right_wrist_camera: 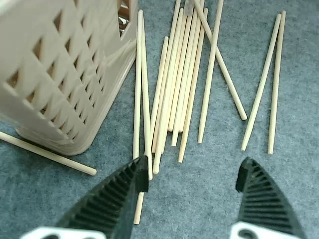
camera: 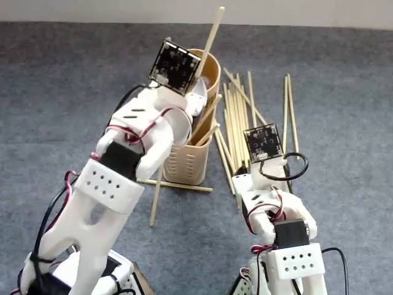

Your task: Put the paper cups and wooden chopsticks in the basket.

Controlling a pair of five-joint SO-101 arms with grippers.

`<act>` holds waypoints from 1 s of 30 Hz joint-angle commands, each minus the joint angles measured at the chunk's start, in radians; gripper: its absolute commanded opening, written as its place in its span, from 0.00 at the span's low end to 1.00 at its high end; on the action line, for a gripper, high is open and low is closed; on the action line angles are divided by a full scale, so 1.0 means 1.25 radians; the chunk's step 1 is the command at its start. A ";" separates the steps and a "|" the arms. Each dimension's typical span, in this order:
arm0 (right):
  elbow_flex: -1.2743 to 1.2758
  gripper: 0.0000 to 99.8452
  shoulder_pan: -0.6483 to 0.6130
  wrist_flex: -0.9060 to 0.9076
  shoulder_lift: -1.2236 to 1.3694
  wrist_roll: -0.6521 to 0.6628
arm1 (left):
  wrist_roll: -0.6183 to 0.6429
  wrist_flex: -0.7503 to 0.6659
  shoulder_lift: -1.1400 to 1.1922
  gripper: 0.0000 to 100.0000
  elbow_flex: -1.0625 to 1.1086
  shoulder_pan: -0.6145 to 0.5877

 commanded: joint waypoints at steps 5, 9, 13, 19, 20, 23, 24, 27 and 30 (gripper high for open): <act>-0.003 0.29 0.003 -0.013 -0.006 -0.004 | 0.002 0.137 -0.188 0.21 -0.073 -0.042; -0.003 0.29 0.003 -0.014 -0.006 -0.005 | 0.007 0.285 -0.284 0.18 -0.165 -0.122; -0.003 0.29 0.003 -0.014 -0.006 -0.005 | 0.047 0.490 -0.330 0.18 -0.176 -0.163; -0.003 0.29 0.003 -0.014 -0.006 -0.005 | 0.041 0.522 -0.337 0.23 0.100 -0.121; -0.003 0.29 0.003 -0.014 -0.006 -0.005 | 0.014 0.513 -0.337 0.24 0.138 -0.121; -0.003 0.29 0.003 -0.014 -0.006 -0.006 | -0.081 0.479 -0.336 0.24 0.267 -0.122; -0.003 0.29 0.003 -0.014 -0.006 -0.006 | -0.125 0.458 -0.333 0.24 0.310 -0.125; -0.003 0.29 0.003 -0.014 -0.006 -0.006 | -0.263 0.400 -0.330 0.24 0.401 -0.165; -0.003 0.29 0.003 -0.014 -0.006 -0.006 | -0.399 0.374 -0.328 0.22 0.416 -0.244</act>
